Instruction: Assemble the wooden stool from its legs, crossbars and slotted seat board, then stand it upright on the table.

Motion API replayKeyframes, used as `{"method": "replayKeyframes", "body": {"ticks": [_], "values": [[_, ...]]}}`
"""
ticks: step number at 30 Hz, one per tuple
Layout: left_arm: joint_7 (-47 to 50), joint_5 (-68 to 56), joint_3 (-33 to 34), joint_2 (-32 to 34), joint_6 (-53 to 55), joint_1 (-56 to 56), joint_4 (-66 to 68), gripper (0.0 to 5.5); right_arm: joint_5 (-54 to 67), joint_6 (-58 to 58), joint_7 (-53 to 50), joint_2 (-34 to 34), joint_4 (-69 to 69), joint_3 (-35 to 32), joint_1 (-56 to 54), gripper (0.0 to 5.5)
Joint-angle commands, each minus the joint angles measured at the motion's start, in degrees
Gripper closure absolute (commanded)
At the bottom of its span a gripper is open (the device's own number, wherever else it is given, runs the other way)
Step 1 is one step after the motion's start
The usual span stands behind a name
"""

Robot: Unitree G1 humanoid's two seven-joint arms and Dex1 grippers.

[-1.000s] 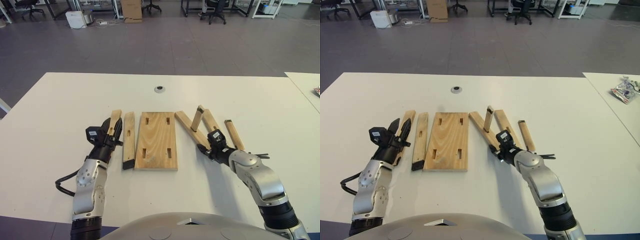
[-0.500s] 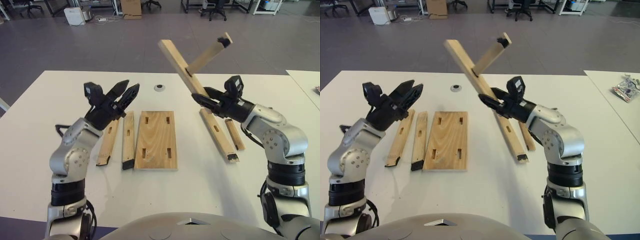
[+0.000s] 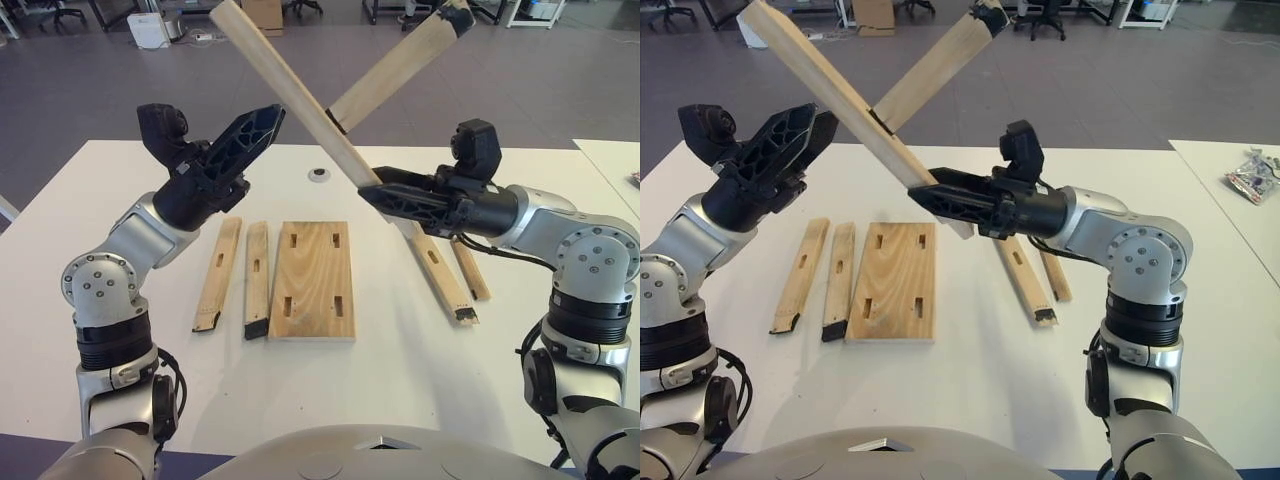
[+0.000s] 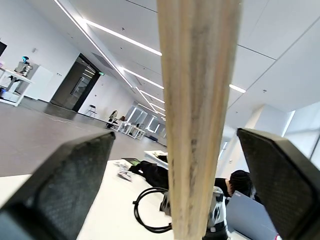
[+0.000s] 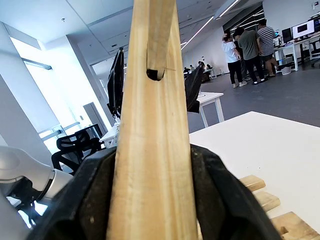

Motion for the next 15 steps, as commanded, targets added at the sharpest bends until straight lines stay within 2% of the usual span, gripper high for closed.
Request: {"method": "replayKeyframes", "body": {"ticks": [1, 3, 15], "values": [[-0.5, -2.7, -0.2, 1.6, 1.6, -0.8, -1.0, 1.01, 0.3, 1.1, 0.9, -2.2, -1.4, 2.5, 1.4, 3.41], [-0.7, -2.8, -0.2, 1.9, 1.6, -0.4, -0.9, 1.01, 0.7, 1.3, 1.5, -3.2, -1.5, 3.3, 1.6, 3.41], [-1.6, -2.6, -0.2, 1.7, 1.4, 2.5, -1.9, 3.36, 3.4, 1.4, 1.1, -4.2, -1.6, 3.7, 1.5, 3.41]]}}
